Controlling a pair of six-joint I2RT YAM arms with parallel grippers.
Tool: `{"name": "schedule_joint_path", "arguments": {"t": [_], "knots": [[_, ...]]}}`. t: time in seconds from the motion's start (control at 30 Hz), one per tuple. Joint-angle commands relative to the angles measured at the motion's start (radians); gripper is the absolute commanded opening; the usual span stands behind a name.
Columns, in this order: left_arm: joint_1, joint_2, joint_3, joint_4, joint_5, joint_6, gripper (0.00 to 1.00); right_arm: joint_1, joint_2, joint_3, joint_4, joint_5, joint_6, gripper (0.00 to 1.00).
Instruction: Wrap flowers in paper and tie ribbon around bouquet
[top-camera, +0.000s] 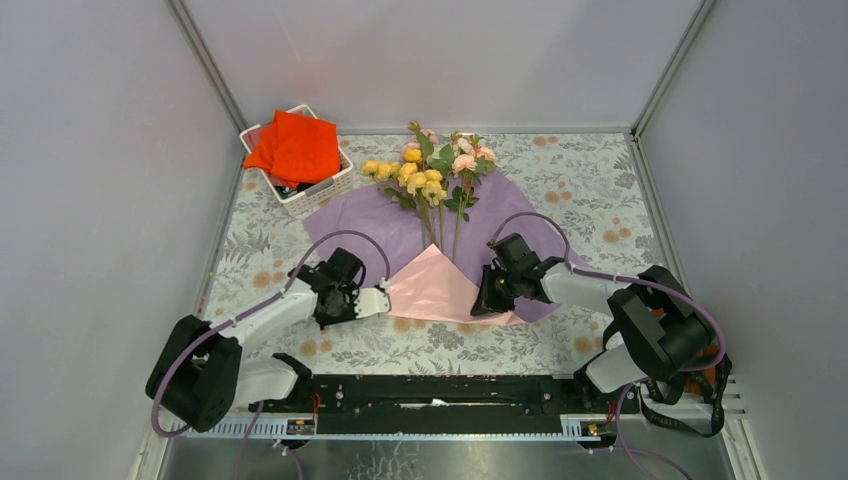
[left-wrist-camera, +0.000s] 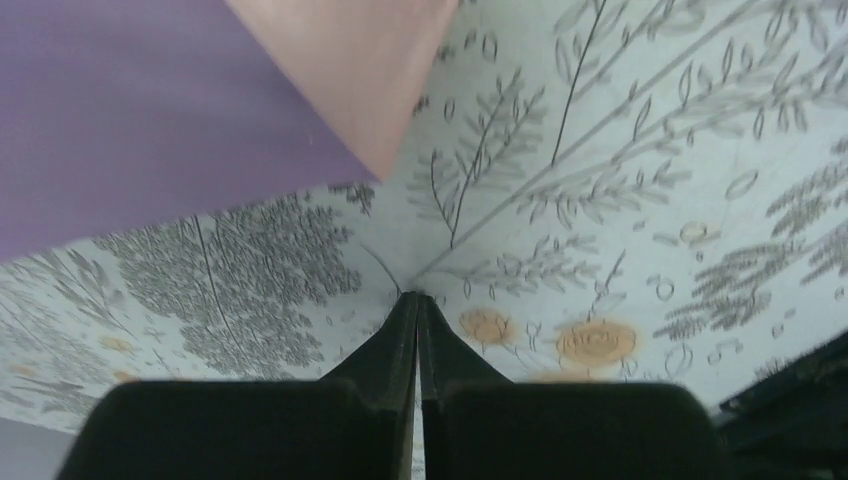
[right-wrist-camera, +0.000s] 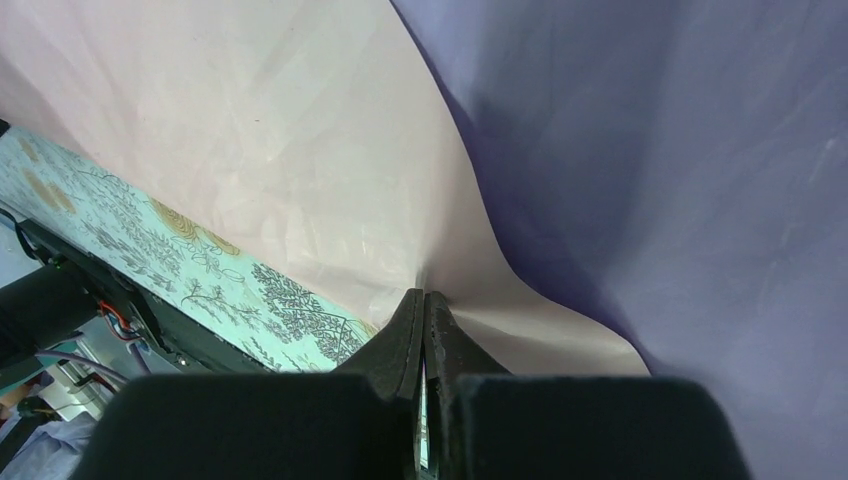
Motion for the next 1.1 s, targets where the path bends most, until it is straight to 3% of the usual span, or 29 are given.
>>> {"name": "schedule_joint_path", "arguments": {"t": [0.0, 0.13, 0.23, 0.37, 0.43, 0.6, 0.83, 0.97, 1.07], "knots": [[0.072, 0.009, 0.120, -0.141, -0.010, 0.029, 0.07, -0.010, 0.001, 0.010, -0.121, 0.094, -0.051, 0.00], [0.049, 0.102, 0.418, -0.092, 0.196, -0.253, 0.08, -0.009, -0.010, 0.020, -0.132, 0.097, -0.047, 0.00], [-0.093, 0.188, 0.439, 0.100, 0.271, -0.430, 0.07, -0.009, -0.011, 0.022, -0.131, 0.098, -0.044, 0.00], [-0.282, 0.338, 0.421, 0.212, 0.262, -0.434, 0.06, -0.010, -0.015, 0.019, -0.121, 0.090, -0.047, 0.00], [-0.288, 0.398, 0.442, 0.195, 0.293, -0.440, 0.06, -0.010, -0.029, 0.010, -0.121, 0.094, -0.046, 0.00], [-0.287, 0.464, 0.420, 0.212, 0.216, -0.395, 0.06, -0.057, -0.110, -0.040, -0.177, 0.121, -0.028, 0.00], [-0.287, 0.461, 0.377, 0.204, 0.250, -0.406, 0.05, -0.280, -0.370, -0.136, -0.321, 0.218, 0.015, 0.00], [-0.287, 0.448, 0.355, 0.224, 0.265, -0.415, 0.05, -0.344, -0.533, -0.071, -0.413, 0.369, 0.005, 0.00], [-0.287, 0.448, 0.352, 0.233, 0.282, -0.427, 0.05, -0.321, -0.529, 0.034, -0.402, 0.340, 0.000, 0.00]]}}
